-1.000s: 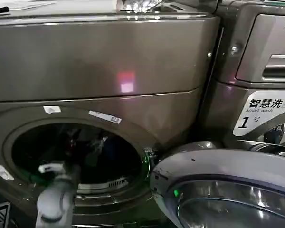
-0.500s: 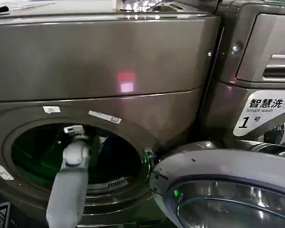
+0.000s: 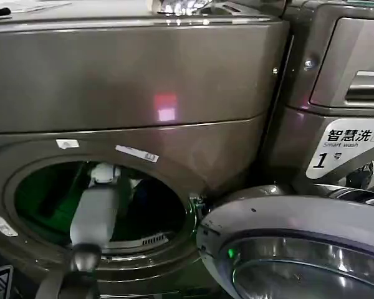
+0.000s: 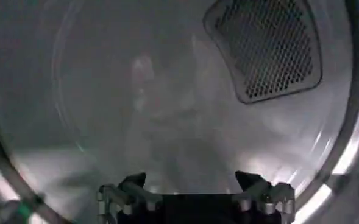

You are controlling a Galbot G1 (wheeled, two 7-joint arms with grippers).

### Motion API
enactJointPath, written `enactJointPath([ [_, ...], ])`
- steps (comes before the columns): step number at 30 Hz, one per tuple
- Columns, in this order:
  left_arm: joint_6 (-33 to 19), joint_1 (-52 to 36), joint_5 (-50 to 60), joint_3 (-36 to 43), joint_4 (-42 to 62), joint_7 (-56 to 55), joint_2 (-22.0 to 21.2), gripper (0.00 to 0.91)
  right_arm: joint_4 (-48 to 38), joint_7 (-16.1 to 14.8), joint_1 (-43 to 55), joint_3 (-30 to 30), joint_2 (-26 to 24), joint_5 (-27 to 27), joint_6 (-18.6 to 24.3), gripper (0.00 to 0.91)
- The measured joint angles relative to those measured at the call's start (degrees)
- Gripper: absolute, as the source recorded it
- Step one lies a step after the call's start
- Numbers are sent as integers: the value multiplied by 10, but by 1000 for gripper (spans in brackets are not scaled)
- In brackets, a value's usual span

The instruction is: Grasp the clothes from the dryer.

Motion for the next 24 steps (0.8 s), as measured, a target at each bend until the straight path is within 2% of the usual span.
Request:
enactJointPath([
  [10,23,-90,64,119,111,134,49,907,-5,-6,13,-12,-1,-4,4,907],
  [17,14,-156,219,213,193,244,56,907,-13,-10,20,-20,1,-15,10,907],
  [24,-30,-192,402,288,247,326,72,907,-15,-13,23,-23,5,-21,12,907],
])
